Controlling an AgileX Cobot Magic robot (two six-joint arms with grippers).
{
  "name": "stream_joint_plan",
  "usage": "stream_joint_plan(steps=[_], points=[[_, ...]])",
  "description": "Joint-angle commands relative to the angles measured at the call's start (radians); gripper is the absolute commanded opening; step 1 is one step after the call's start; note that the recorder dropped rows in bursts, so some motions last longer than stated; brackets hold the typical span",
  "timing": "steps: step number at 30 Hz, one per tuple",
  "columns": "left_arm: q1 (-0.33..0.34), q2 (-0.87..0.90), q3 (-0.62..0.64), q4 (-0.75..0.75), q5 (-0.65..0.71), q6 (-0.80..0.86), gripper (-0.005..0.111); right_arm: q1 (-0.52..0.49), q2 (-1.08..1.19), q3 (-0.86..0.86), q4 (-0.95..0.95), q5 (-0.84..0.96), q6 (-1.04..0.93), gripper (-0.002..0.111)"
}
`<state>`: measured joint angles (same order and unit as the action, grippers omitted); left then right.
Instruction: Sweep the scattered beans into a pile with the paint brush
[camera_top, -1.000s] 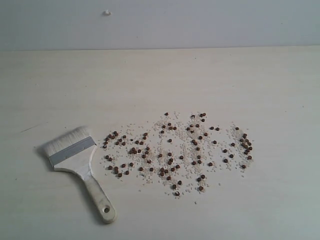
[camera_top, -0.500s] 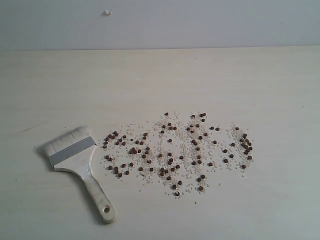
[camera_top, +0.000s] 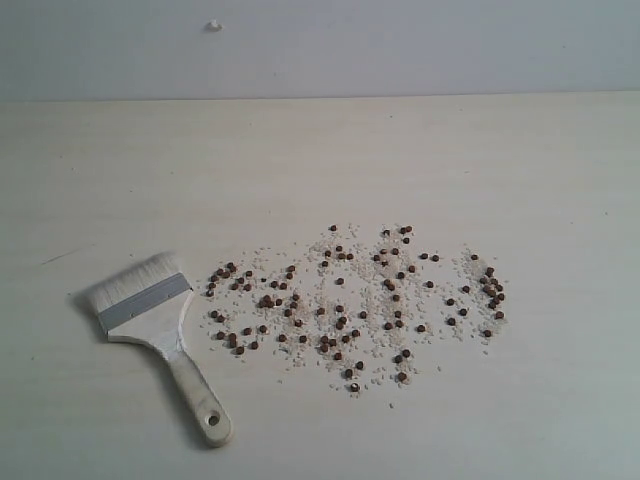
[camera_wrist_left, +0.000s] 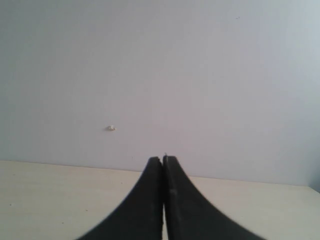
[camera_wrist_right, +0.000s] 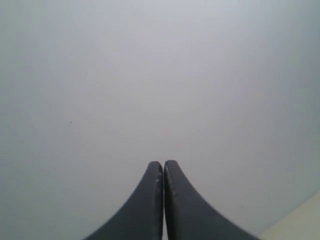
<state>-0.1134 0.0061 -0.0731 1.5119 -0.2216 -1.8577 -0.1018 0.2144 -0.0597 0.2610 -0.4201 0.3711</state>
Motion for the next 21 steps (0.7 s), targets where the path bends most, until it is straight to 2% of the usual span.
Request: stream_joint_plan(steps=[1, 5, 9, 12, 15, 21], points=[[-0.005, -0.006, 0.005, 0.004, 0.0, -0.003, 0.0, -0.003, 0.143, -0.09, -0.188, 0.057, 0.059, 0.0], [-0.005, -0.006, 0.005, 0.004, 0.0, -0.003, 0.0, -0.003, 0.301, -0.153, -0.196, 0.082, 0.061, 0.0], [-0.005, -0.006, 0.005, 0.004, 0.0, -0.003, 0.0, -0.003, 0.439, -0.208, -0.281, 0.119, 0.061, 0.0], [-0.005, -0.006, 0.005, 0.004, 0.0, -0.003, 0.0, -0.003, 0.545, -0.259, -0.344, 0.191, 0.061, 0.0], [-0.005, -0.006, 0.005, 0.004, 0.0, -0.003, 0.0, -0.003, 0.714, -0.356, -0.418, 0.348, 0.059, 0.0], [-0.005, -0.006, 0.005, 0.004, 0.0, -0.003, 0.0, -0.003, 0.852, -0.407, -0.455, 0.438, 0.042, 0.0]])
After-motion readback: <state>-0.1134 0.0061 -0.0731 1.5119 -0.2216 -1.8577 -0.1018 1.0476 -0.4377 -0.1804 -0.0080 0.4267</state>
